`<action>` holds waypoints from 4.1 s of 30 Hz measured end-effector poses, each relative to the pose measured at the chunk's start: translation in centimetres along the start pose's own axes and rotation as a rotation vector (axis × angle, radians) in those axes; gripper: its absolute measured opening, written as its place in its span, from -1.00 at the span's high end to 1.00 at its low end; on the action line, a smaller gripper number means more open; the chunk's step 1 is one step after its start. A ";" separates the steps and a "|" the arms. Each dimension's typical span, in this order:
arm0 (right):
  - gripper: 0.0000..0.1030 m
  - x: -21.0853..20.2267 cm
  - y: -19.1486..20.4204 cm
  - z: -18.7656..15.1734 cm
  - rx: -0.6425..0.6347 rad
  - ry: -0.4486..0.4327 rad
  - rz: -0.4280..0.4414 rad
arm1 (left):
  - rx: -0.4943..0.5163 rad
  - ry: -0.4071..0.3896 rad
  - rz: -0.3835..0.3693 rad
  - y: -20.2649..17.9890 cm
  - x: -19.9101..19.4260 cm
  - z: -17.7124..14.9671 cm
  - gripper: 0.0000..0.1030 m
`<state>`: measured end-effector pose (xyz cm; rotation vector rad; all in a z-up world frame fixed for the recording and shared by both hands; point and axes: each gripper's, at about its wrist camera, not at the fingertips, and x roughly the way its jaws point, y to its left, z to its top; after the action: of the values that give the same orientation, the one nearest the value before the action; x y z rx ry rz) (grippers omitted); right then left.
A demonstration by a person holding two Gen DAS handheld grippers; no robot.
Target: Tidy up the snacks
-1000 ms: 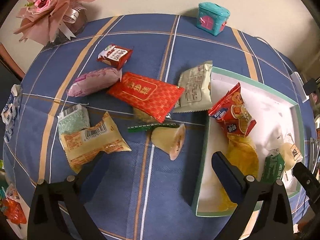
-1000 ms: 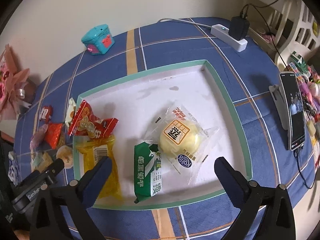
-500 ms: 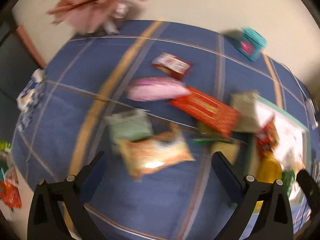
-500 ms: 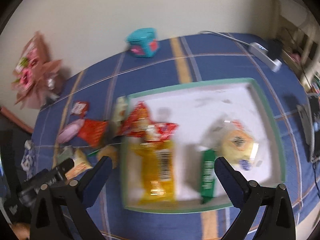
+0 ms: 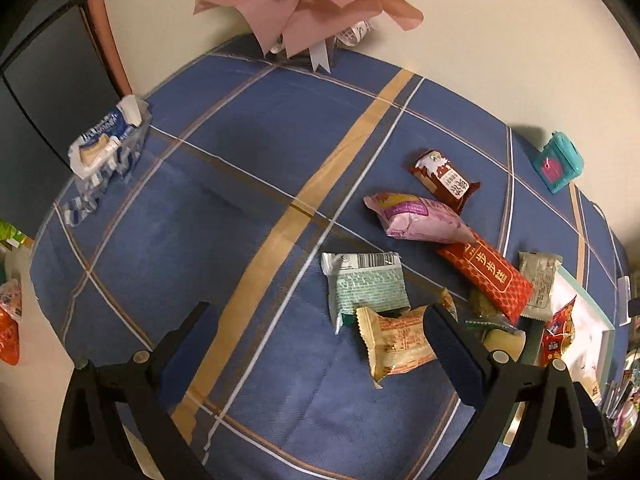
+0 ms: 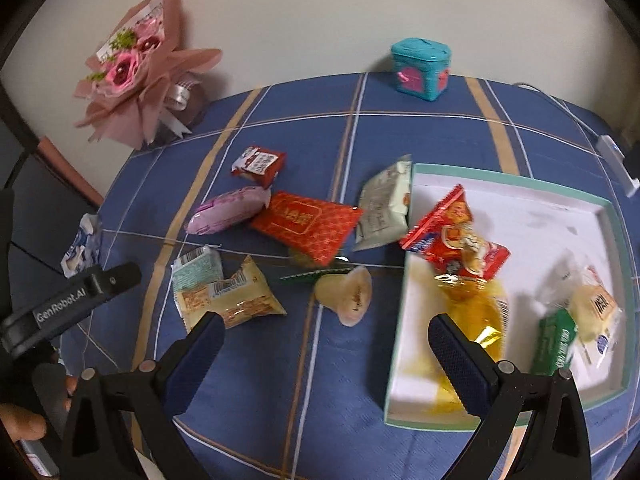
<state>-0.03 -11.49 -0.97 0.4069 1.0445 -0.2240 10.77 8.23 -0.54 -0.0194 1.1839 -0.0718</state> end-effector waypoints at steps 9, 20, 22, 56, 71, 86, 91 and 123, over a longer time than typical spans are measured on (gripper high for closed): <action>-0.72 3.0 0.0 0.4 -0.010 0.037 -0.035 | -0.010 0.164 -0.152 -3.1 4.7 -0.5 -0.98; -0.48 7.6 0.0 0.8 -0.031 0.094 -0.058 | -0.003 0.259 -0.179 -6.6 8.6 -1.1 -0.98; -0.42 8.0 0.2 0.8 -0.049 0.088 -0.073 | 0.009 0.266 -0.162 -7.0 9.2 -1.2 -0.98; 0.23 6.8 -1.0 2.0 -0.023 0.058 -0.064 | 0.012 0.160 -0.156 -8.3 5.6 -0.9 -0.48; 0.23 1.7 -1.1 3.2 -0.015 -0.034 -0.001 | -0.020 0.035 -0.180 -7.3 1.3 0.1 -0.48; 0.23 -1.6 -9.8 3.9 0.168 -0.086 -0.016 | 0.132 0.028 -0.242 -15.7 -0.1 -2.5 -0.48; 0.23 -3.1 -15.9 3.1 0.298 -0.110 -0.047 | 0.236 0.033 -0.275 -19.8 -0.9 -4.4 -0.48; 0.22 -1.6 -25.1 2.6 0.407 -0.088 -0.093 | 0.575 0.053 -0.238 -31.7 2.4 -10.2 -0.50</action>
<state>-8.01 -35.31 -3.92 0.7095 0.9304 -0.5378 0.78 -23.33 -4.96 0.3498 1.1737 -0.6219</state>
